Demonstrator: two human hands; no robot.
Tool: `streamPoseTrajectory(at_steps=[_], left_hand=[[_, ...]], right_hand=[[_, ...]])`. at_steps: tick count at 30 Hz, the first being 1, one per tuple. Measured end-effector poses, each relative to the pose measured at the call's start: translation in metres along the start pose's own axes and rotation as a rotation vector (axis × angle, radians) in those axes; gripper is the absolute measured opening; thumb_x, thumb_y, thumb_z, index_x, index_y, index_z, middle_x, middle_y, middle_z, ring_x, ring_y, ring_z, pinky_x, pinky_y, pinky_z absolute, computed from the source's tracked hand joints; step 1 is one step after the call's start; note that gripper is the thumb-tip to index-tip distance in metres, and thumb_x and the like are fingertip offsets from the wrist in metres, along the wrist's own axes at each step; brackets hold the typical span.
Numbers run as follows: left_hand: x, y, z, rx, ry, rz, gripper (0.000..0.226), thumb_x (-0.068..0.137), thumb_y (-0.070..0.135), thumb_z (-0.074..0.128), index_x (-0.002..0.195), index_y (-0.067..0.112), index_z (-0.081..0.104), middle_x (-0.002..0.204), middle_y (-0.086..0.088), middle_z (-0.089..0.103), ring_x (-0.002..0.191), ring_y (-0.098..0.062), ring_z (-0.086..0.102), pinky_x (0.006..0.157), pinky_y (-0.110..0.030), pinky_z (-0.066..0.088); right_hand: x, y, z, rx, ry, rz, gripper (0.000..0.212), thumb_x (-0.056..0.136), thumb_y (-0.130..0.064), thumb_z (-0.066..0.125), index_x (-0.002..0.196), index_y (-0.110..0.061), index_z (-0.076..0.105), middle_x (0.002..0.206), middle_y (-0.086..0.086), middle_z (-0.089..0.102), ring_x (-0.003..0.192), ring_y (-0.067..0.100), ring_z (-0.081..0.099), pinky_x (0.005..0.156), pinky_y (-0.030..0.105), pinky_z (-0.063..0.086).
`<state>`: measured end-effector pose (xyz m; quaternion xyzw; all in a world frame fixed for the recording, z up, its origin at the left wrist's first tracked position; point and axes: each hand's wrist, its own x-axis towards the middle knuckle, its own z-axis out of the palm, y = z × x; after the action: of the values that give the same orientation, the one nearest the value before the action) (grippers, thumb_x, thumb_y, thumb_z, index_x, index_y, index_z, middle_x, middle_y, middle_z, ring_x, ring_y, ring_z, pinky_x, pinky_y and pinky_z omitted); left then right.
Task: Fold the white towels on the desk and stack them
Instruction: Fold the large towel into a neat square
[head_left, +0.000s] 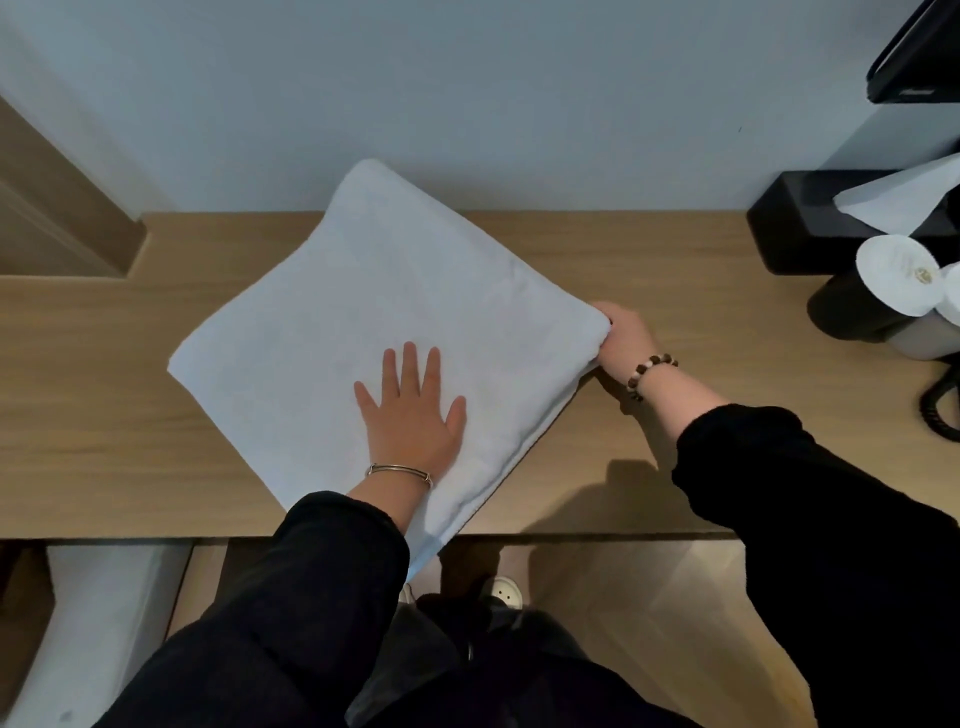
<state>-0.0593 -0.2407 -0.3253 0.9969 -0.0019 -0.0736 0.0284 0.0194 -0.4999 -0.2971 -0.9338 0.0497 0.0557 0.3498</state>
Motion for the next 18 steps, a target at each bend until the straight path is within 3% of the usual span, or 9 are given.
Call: streamPoseTrajectory(at_steps=[3, 6, 10, 12, 14, 15, 17, 18], left_hand=[[-0.001, -0.002, 0.001, -0.040, 0.014, 0.005, 0.067, 0.090, 0.056, 0.005, 0.150, 0.029, -0.006, 0.159, 0.000, -0.006, 0.146, -0.023, -0.010, 0.113, -0.055, 0.003], [-0.002, -0.004, 0.001, -0.072, 0.042, 0.015, 0.065, 0.091, 0.056, 0.009, 0.151, 0.031, -0.001, 0.160, 0.002, -0.001, 0.146, -0.022, -0.007, 0.113, -0.054, 0.004], [-0.002, -0.005, 0.002, -0.051, 0.057, 0.018, 0.066, 0.091, 0.056, 0.009, 0.151, 0.030, 0.000, 0.160, 0.001, 0.000, 0.146, -0.023, -0.006, 0.112, -0.055, 0.007], [-0.002, -0.004, 0.003, -0.030, 0.055, 0.016, 0.067, 0.090, 0.056, 0.006, 0.151, 0.030, -0.001, 0.160, 0.000, 0.001, 0.146, -0.024, -0.005, 0.112, -0.056, 0.008], [-0.001, -0.003, 0.004, -0.025, 0.054, 0.015, 0.067, 0.090, 0.056, 0.008, 0.151, 0.029, 0.000, 0.160, -0.001, 0.001, 0.146, -0.025, -0.004, 0.111, -0.057, 0.008], [-0.001, -0.003, 0.004, -0.025, 0.055, 0.016, 0.067, 0.090, 0.055, 0.009, 0.151, 0.029, 0.000, 0.160, -0.002, 0.002, 0.146, -0.025, -0.004, 0.111, -0.057, 0.008], [-0.001, -0.002, 0.005, -0.025, 0.058, 0.016, 0.066, 0.091, 0.054, 0.013, 0.151, 0.028, 0.003, 0.160, -0.002, 0.004, 0.146, -0.026, -0.002, 0.111, -0.058, 0.009], [0.000, -0.002, 0.005, -0.023, 0.060, 0.014, 0.066, 0.092, 0.054, 0.014, 0.151, 0.028, 0.004, 0.159, -0.003, 0.005, 0.146, -0.026, -0.001, 0.110, -0.058, 0.009]], right_hand=[[0.015, 0.004, -0.009, -0.408, -0.106, -0.026, 0.024, 0.087, -0.013, 0.046, 0.064, -0.015, 0.053, 0.066, 0.001, 0.056, 0.064, 0.023, 0.051, 0.049, 0.024, 0.027], [0.025, 0.016, -0.018, -0.383, -0.193, -0.021, 0.025, 0.085, -0.009, 0.047, 0.061, -0.007, 0.053, 0.065, 0.010, 0.054, 0.063, 0.021, 0.046, 0.054, 0.027, 0.027], [0.025, 0.023, -0.024, -0.076, -0.139, 0.080, 0.024, 0.088, -0.004, 0.048, 0.078, -0.003, 0.069, 0.079, 0.007, 0.063, 0.077, 0.020, 0.053, 0.063, 0.027, 0.036], [0.021, 0.025, -0.028, 0.064, -0.124, 0.202, 0.024, 0.090, -0.002, 0.052, 0.104, -0.005, 0.071, 0.099, 0.001, 0.065, 0.095, 0.019, 0.057, 0.082, 0.030, 0.045], [0.013, 0.024, -0.029, 0.435, -0.141, 0.356, 0.028, 0.090, 0.001, 0.049, 0.112, -0.001, 0.065, 0.110, 0.006, 0.065, 0.105, 0.023, 0.057, 0.093, 0.036, 0.048], [0.008, 0.022, -0.029, 0.700, -0.141, 0.424, 0.027, 0.090, 0.001, 0.045, 0.110, 0.001, 0.063, 0.109, 0.011, 0.064, 0.106, 0.026, 0.057, 0.091, 0.036, 0.049], [-0.001, 0.015, -0.026, 1.085, -0.098, 0.567, 0.022, 0.094, -0.016, 0.041, 0.105, -0.006, 0.056, 0.109, 0.013, 0.062, 0.100, 0.027, 0.059, 0.087, 0.037, 0.050], [-0.003, 0.011, -0.023, 1.151, -0.087, 0.612, 0.025, 0.095, -0.031, 0.043, 0.107, -0.012, 0.053, 0.111, 0.011, 0.062, 0.099, 0.025, 0.060, 0.089, 0.040, 0.050]])
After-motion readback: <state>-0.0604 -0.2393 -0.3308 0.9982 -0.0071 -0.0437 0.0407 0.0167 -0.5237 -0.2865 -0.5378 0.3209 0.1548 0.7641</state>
